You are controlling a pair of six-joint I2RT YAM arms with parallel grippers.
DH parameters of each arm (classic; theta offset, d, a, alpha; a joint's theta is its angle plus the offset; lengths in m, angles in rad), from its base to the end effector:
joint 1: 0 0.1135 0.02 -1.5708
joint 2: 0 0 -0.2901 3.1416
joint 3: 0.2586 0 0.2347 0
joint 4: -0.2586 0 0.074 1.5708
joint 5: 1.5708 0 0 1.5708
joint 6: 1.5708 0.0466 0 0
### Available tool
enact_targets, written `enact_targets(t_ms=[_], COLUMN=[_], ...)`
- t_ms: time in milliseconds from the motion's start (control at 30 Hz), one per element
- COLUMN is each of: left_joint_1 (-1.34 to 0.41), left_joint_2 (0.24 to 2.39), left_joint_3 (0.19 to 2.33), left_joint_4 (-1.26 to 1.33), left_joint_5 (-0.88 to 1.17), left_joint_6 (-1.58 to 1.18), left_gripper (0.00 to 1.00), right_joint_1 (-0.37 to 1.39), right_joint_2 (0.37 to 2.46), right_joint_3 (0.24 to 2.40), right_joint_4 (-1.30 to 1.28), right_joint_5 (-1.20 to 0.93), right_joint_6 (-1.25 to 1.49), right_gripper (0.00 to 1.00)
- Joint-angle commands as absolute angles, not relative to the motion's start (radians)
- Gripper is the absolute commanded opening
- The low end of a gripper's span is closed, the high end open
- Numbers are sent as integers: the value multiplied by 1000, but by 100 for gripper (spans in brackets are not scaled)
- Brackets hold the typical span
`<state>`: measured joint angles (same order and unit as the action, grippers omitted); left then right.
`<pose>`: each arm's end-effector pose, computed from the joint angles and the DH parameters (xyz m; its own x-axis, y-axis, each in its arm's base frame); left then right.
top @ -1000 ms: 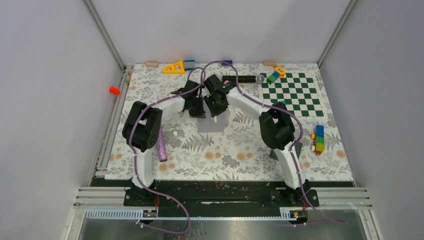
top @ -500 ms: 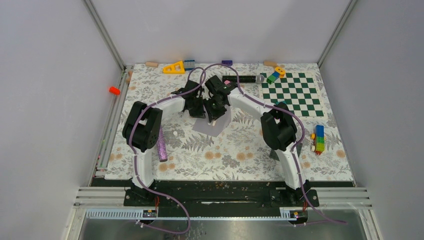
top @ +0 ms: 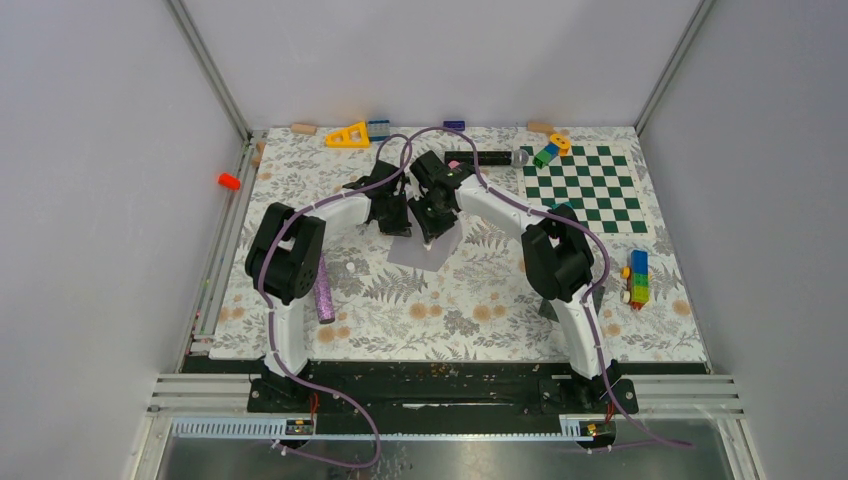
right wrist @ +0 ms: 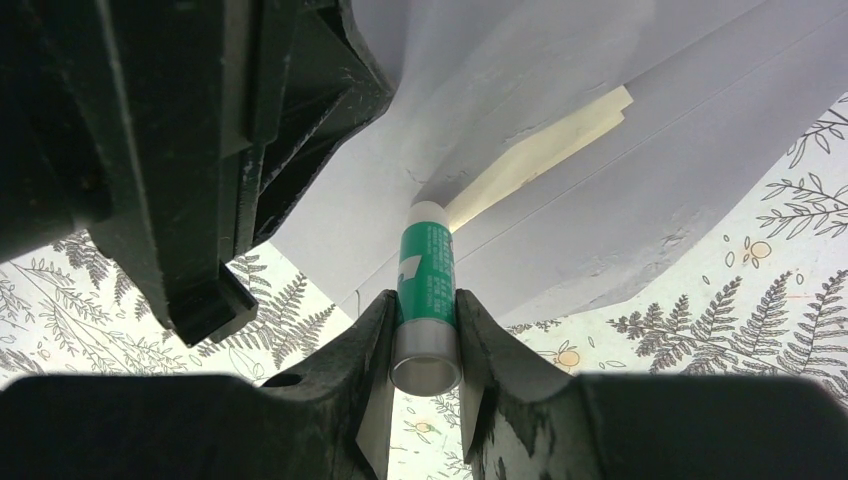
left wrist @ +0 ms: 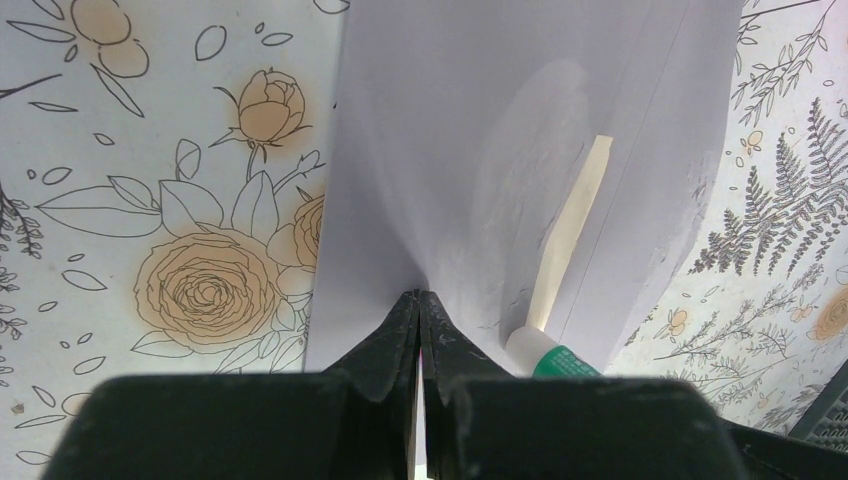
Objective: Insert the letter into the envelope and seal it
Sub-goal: Paint the envelope at the center of the board.
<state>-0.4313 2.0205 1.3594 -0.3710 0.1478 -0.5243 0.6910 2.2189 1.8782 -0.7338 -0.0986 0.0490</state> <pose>0.3820 -0.1833 0.1797 -0.9164 -0.1233 -0.3808 0.0270 0.9301 -0.3663 0.3719 0.3135 0.2197 -0.7097 -0.5236 -0.4714 -0.6363 0.7636 0.1098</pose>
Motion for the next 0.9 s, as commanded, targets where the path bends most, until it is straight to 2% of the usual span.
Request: enact_targets(t_ms=[0,300,433,633,867], left_joint_1=[-452,-460,-460,-460,-460], left_joint_2=[2056,2056,2056,2056,2056], left_joint_3=[1337,1335,1336,1335,1334], left_joint_4=[-425,-422,-422,-420,-420], left_joint_5=[91,88,88,92,95], left_joint_6=[-494,-490,-491,-489,-487], left_gripper=[0,0,0,0,0], right_joint_1=[701,701,697,698,697], right_joint_2=[2219,2223,2223,2302,2373], right_joint_3=[1934,1946,1958,2039,2125], right_joint_4=[-726,-657,-643,-696,-766], right_joint_5=[-67,-21,-87,-115,-24], right_joint_6=[20,57,75,102,90], right_gripper=[0,0,0,0,0])
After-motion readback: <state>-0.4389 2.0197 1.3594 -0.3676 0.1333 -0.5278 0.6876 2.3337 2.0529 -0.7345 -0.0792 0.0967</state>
